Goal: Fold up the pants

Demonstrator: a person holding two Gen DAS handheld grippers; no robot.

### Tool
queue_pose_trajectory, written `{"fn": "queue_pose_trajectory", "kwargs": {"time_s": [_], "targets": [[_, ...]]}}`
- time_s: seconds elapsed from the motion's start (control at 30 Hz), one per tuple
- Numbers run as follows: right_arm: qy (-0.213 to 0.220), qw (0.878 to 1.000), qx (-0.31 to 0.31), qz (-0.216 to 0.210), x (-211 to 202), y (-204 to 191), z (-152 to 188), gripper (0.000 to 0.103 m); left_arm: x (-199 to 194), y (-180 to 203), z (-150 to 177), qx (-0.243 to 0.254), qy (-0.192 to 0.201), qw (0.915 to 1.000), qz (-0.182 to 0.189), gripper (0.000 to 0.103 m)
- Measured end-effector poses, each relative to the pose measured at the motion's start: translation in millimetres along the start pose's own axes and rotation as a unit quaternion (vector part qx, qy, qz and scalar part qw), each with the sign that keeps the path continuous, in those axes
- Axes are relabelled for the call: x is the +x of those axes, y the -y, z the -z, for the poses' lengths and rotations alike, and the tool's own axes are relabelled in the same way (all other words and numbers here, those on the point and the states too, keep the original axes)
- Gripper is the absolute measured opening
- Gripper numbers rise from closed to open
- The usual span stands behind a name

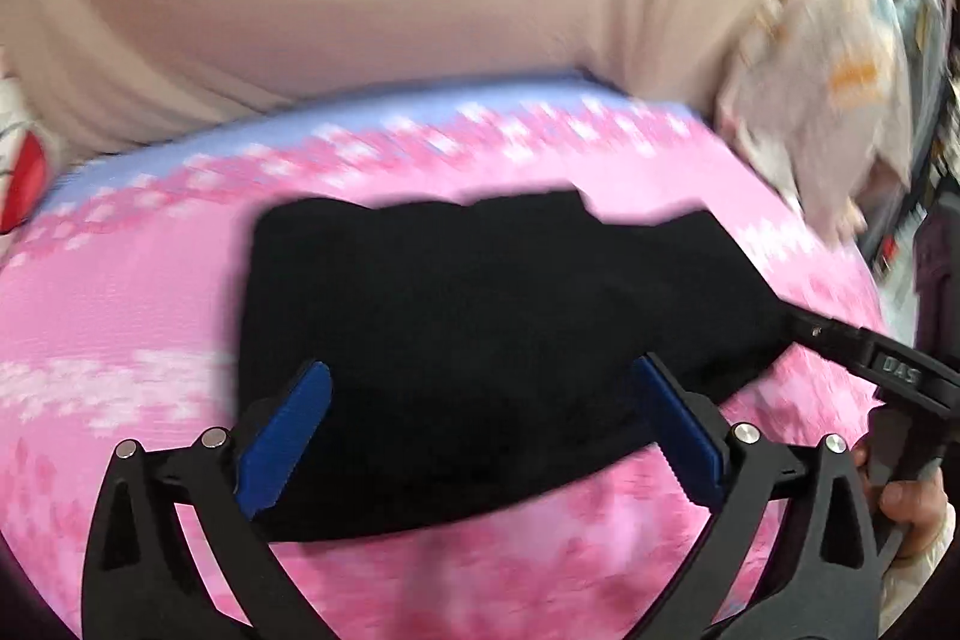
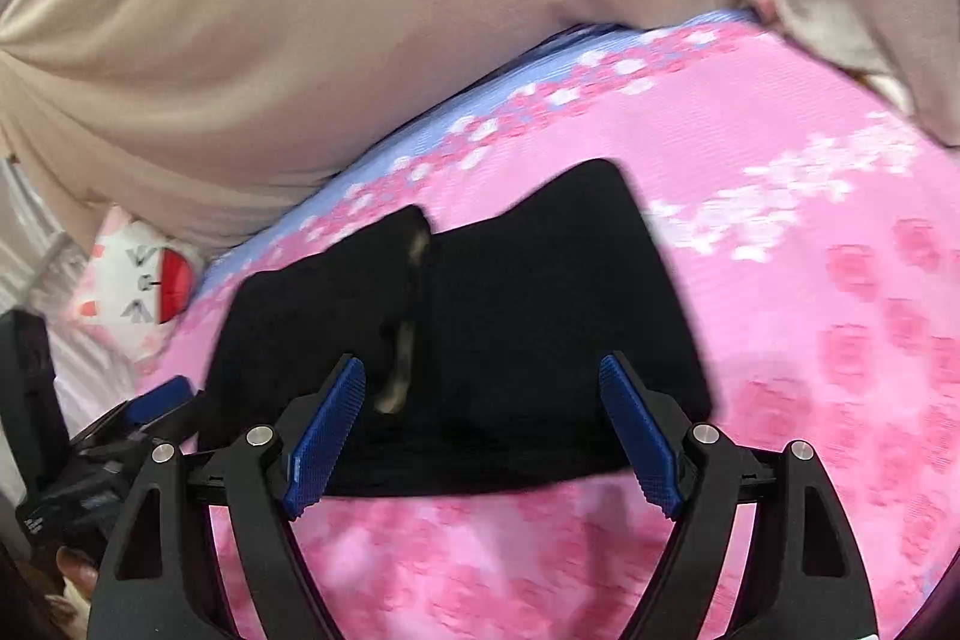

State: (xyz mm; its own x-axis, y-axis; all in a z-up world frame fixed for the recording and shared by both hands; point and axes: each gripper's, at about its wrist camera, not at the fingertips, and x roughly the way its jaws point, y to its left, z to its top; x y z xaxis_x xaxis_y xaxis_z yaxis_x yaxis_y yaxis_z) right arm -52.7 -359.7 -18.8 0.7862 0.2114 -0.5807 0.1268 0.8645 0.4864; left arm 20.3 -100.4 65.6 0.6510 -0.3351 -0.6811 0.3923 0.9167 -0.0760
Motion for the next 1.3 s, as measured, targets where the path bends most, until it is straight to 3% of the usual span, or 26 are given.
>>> {"fn": "queue_pose_trajectory", "kwargs": {"time_s": [0.17,0.27,0.43,0.53,0.57,0.73,0.83,0.9,1.0,1.03,1.07,1.13,1.17,1.2,1.3], "targets": [[-0.048,0.996,-0.005,-0.072,40.4,-29.6,-11.4,0.079,-25.1,-66.7,-2.7,-0.048,0.021,0.9942,-0.094,0.098],[-0.083,0.992,0.005,-0.098,66.3,-40.5,-13.4,0.079,-23.0,-97.2,4.6,-0.085,0.011,0.9898,-0.114,0.098],[-0.094,0.993,0.002,-0.067,84.5,-51.7,-5.1,0.076,-15.0,-120.0,13.7,-0.112,-0.01,0.9857,-0.125,0.098],[-0.095,0.995,-0.034,-0.026,88.3,-67.2,-1.2,0.019,-3.8,-121.2,15.1,-0.105,-0.023,0.9838,-0.143,0.098],[-0.095,0.994,-0.034,-0.037,86.7,-69.2,-1.7,0.012,1.9,-119.0,14.5,-0.1,-0.029,0.9826,-0.154,0.098],[-0.019,0.992,-0.127,0.009,33.9,-109.0,-28.6,0.011,7.2,-96.8,-2.3,-0.06,-0.021,0.9737,-0.219,0.098],[0.035,0.982,-0.162,0.088,-7.1,-103.2,-40.1,0.011,9.1,-80.3,-9.4,-0.04,-0.016,0.9754,-0.216,0.098],[0.026,0.98,-0.146,0.133,-10.6,-72.8,-39.0,0.011,16.0,-68.7,-11.0,-0.034,-0.022,0.9805,-0.192,0.098],[-0.044,0.98,-0.096,0.17,25.3,-11.8,-23.7,0.017,35.5,-51.6,-6.8,-0.025,-0.045,0.9842,-0.169,0.098],[-0.056,0.983,-0.078,0.159,33.3,4.0,-17.2,0.019,44.3,-46.7,-4.5,-0.024,-0.06,0.9847,-0.162,0.098],[-0.034,0.99,-0.052,0.128,26.3,11.8,-14.4,0.022,48.6,-44.4,-3.1,-0.023,-0.07,0.9848,-0.157,0.098],[-0.029,0.994,-0.03,0.098,12.8,12.8,-18.3,0.031,53.6,-42.4,-0.3,-0.029,-0.081,0.9837,-0.158,0.098],[-0.021,0.995,-0.03,0.091,8.1,12.5,-20.4,0.043,53.8,-43.1,0.6,-0.035,-0.082,0.9836,-0.157,0.098],[-0.018,0.995,-0.031,0.089,6.1,12.2,-22.8,0.047,53.9,-43.8,1.0,-0.041,-0.083,0.9836,-0.155,0.098],[-0.015,0.993,-0.042,0.108,3.3,11.2,-32.3,0.049,52.3,-43.9,-0.6,-0.049,-0.083,0.983,-0.157,0.098]]}}
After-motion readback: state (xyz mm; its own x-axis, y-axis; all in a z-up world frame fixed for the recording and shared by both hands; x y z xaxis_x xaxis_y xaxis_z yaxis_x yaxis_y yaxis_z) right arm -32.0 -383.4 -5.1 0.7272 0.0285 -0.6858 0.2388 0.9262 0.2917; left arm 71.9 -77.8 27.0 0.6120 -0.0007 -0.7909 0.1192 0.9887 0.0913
